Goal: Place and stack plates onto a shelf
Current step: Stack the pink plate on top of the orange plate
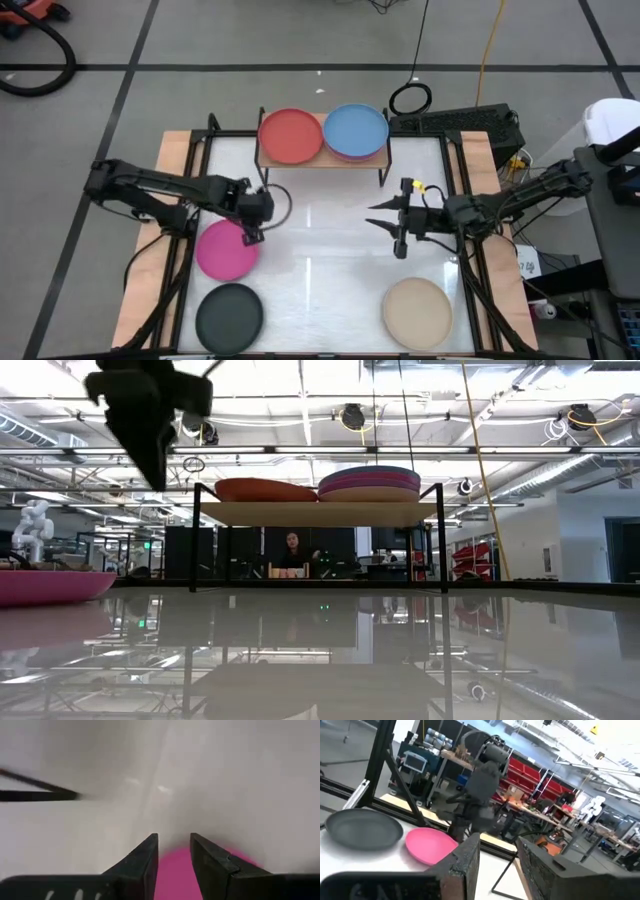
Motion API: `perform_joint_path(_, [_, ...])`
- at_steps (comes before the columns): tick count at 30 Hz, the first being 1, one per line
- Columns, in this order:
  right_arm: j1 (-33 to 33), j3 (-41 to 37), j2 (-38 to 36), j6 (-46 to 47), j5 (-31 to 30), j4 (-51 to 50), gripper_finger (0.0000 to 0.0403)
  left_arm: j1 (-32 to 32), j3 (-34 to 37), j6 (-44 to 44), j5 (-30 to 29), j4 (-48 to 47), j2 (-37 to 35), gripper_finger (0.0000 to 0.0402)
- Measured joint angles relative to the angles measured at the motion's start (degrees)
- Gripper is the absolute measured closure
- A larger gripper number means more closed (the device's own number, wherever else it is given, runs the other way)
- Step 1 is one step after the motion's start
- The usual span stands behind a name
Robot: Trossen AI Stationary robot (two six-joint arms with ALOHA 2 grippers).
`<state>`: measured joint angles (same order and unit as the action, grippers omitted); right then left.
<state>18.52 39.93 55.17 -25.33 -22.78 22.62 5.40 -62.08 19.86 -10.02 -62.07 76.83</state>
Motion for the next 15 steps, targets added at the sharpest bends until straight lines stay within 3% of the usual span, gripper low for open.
perform_joint_path(6, [-0.02,-2.31,-1.09,-0.73,0.01,1.5,0.0289,1.54,0.02,-11.55,3.09,-1.51,7.03,0.0244])
perform_joint_path(10, [-0.02,-2.42,-1.08,-0.86,-0.2,1.11,0.0289,1.55,0.02,-23.77,4.11,-2.6,11.15,0.0217])
perform_joint_path(15, [-0.02,-2.42,-1.07,-0.83,-1.43,1.15,0.0289,1.3,0.07,-34.96,4.2,-6.78,15.11,0.0209])
